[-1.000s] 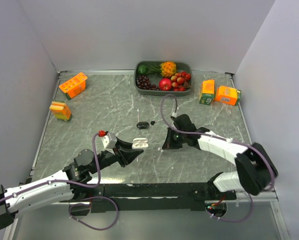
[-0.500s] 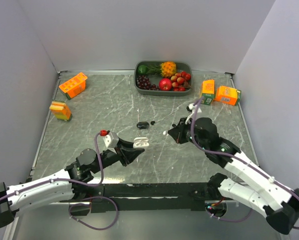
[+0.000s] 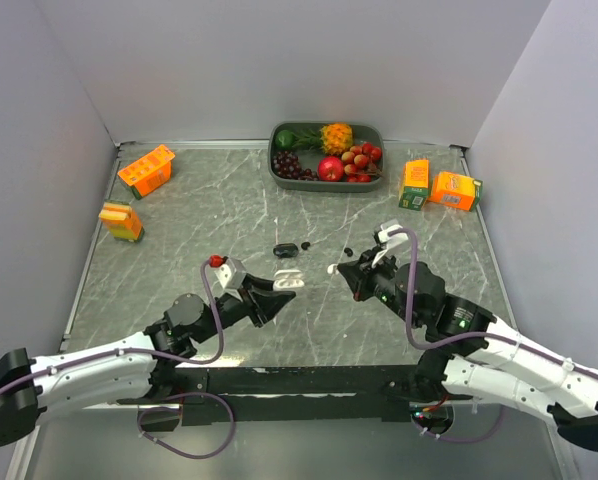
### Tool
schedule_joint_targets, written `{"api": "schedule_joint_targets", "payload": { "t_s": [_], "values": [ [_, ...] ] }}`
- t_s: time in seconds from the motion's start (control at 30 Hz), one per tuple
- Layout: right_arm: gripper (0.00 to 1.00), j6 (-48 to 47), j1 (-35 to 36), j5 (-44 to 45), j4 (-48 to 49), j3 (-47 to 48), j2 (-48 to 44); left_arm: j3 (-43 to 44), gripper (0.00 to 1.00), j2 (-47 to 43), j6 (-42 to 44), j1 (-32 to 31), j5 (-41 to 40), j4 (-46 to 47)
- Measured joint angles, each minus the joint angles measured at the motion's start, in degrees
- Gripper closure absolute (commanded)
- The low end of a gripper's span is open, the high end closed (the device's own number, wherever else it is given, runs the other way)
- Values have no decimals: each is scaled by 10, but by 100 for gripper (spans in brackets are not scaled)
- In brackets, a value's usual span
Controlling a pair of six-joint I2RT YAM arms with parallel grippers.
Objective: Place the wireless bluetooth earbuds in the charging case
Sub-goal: Pick up the earbud from the center of the board, then place the earbud in the charging case.
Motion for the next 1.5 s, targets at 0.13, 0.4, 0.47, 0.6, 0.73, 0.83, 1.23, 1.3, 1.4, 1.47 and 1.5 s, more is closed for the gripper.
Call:
{"api": "schedule_joint_targets", "payload": {
  "t_s": [0.13, 0.4, 0.47, 0.6, 0.73, 0.83, 1.23, 1.3, 1.4, 1.47, 1.5],
  "values": [
    [100, -14, 33, 59, 21, -2, 0, 1, 99, 26, -9, 0, -5, 20],
    [100, -61, 81, 137, 81, -10, 7, 6, 99, 76, -10, 0, -22, 61],
    [100, -76, 88, 147, 94, -10, 14, 8, 99, 88, -10, 0, -28, 72],
    [100, -105, 106, 161, 116, -11, 27, 12, 99, 111, -10, 0, -33, 93],
    [100, -126, 115, 162, 136, -12, 37, 18, 99, 129, -9, 5, -30, 113],
    [100, -138, 119, 154, 147, -17, 38, 18, 99, 133, -9, 12, -17, 127],
    [100, -195, 144, 96, 186, -31, -10, -3, 99, 130, -26, 119, 174, 224],
    [100, -205, 150, 93, 190, -31, -10, -3, 99, 132, -26, 124, 192, 226],
    [100, -218, 160, 95, 194, -31, -7, -3, 99, 138, -26, 128, 208, 231],
    [100, -229, 169, 100, 200, -31, -1, -3, 99, 143, -28, 128, 212, 236],
    [100, -236, 174, 105, 205, -31, 4, -3, 99, 146, -30, 128, 214, 239]
  ]
}}
